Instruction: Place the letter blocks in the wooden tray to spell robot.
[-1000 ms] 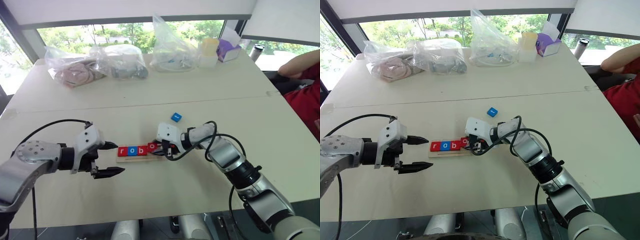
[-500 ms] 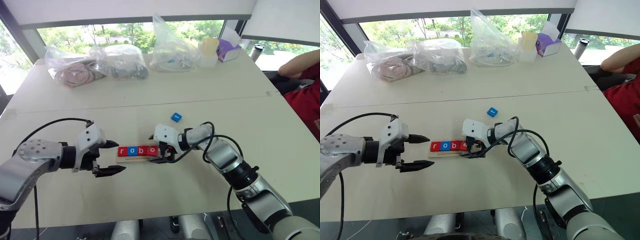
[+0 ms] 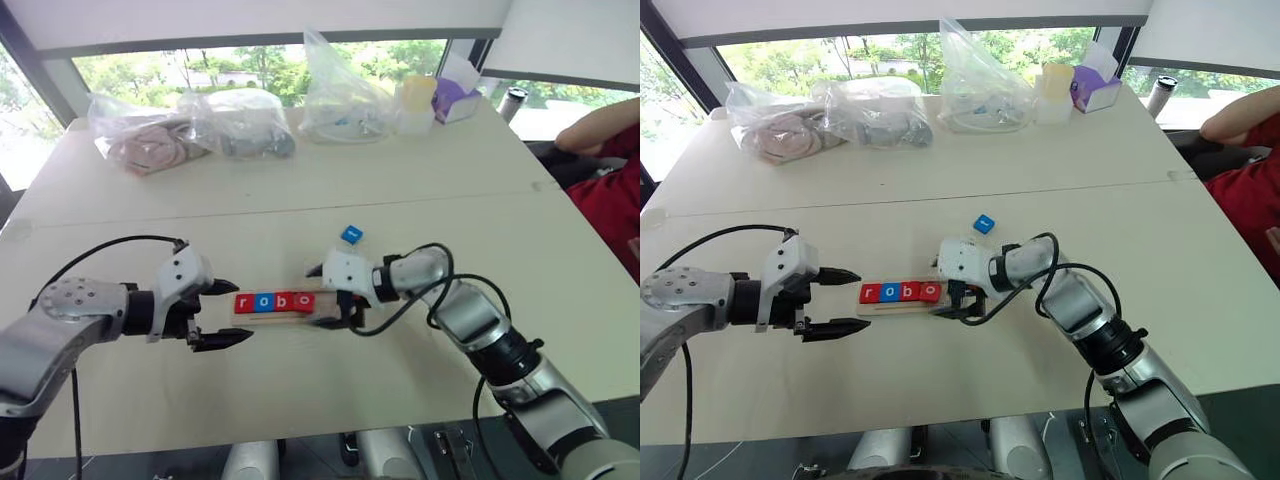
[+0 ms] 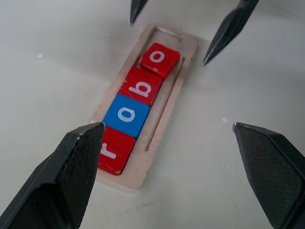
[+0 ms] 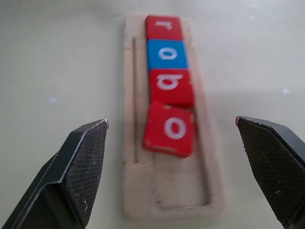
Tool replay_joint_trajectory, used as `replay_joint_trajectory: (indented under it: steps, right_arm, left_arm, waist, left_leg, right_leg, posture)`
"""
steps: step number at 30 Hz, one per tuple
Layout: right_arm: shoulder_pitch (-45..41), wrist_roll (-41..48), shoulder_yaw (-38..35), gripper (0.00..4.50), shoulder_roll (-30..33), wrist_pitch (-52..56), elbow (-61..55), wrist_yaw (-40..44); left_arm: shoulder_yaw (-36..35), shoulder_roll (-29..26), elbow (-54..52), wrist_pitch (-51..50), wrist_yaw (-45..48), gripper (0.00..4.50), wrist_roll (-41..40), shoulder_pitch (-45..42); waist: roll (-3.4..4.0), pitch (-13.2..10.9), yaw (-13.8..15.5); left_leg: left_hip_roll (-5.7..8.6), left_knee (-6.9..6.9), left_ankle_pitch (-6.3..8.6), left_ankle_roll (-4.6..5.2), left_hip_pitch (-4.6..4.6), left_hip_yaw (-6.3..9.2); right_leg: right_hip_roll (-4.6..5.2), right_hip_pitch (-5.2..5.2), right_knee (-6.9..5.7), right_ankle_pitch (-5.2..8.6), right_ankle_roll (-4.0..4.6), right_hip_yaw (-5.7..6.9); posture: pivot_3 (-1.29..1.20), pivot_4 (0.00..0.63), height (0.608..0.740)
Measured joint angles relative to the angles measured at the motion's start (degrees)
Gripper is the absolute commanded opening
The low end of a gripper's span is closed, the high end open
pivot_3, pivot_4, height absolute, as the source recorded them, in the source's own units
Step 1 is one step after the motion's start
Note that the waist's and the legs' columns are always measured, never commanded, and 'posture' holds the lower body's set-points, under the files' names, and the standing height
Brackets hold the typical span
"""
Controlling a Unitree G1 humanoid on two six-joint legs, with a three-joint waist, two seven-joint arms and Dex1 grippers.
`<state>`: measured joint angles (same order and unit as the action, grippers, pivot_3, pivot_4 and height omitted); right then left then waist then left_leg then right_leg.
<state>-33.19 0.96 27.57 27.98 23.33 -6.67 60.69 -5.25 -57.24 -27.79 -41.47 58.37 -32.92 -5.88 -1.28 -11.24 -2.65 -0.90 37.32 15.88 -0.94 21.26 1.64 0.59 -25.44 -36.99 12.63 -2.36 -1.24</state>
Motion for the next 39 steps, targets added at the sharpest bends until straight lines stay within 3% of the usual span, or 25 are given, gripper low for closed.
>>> replay_joint_trajectory:
  steps: [21, 26, 29, 34, 39]
  right_arm:
    - [-2.8, -5.31, 0.32, 4.41, -3.19, -7.1, 9.11, -4.58]
    - [-2.58, -1.21, -1.53, 4.41, -2.29, -5.72, 5.17, -0.92]
    - [-3.26, 5.07, -7.59, 4.41, -2.14, -0.16, 2.89, 0.06]
    - [-7.49, 7.05, -16.13, 4.41, -4.02, 7.24, 8.7, -8.9]
    - [-8.19, 2.66, -16.76, 4.41, -5.13, 8.9, 19.7, -18.49]
  left_arm:
    - [0.04, 0.19, 0.61, 0.72, -0.06, 4.5, 1.18, 0.09]
    - [0.04, 0.28, 0.61, 0.72, -0.07, 4.5, 1.2, 0.43]
    - [-0.23, 0.87, 0.82, 0.67, -0.14, 4.5, 0.83, 0.17]
    - [-3.87, 3.97, 3.08, -0.82, -2.22, 4.5, -3.37, -4.96]
    - [-5.22, 3.96, 5.16, -0.96, -2.58, 4.5, -4.04, -7.57]
  waist:
    - [-0.01, 0.01, 0.06]
    - [0.0, 0.0, 0.16]
    - [0.0, 0.0, 0.2]
    - [-0.04, 0.02, 0.19]
    - [-0.03, 0.02, 0.02]
  left_leg:
    - [0.0, 0.01, 0.0, 0.0, -0.01, 0.01]
    - [0.0, 0.0, 0.0, 0.0, 0.03, 0.02]
    - [0.0, 0.02, 0.0, 0.0, 0.03, 0.02]
    - [0.01, 0.09, 0.0, 0.0, 0.0, 0.04]
    - [0.03, -0.04, 0.0, 0.0, 0.05, -0.04]
  right_leg:
    - [0.0, 0.01, 0.0, 0.0, 0.01, 0.0]
    - [0.01, 0.01, 0.01, -0.01, -0.01, 0.01]
    - [0.04, 0.02, 0.01, -0.01, 0.0, 0.01]
    - [0.01, 0.04, -0.02, -0.03, 0.05, 0.02]
    - [0.01, -0.03, 0.02, -0.19, 0.12, -0.02]
  posture:
    - [0.0, 0.15, 0.74]
    - [0.0, 0.15, 0.74]
    - [0.0, 0.15, 0.74]
    - [0.0, 0.15, 0.74]
    - [0.0, 0.15, 0.74]
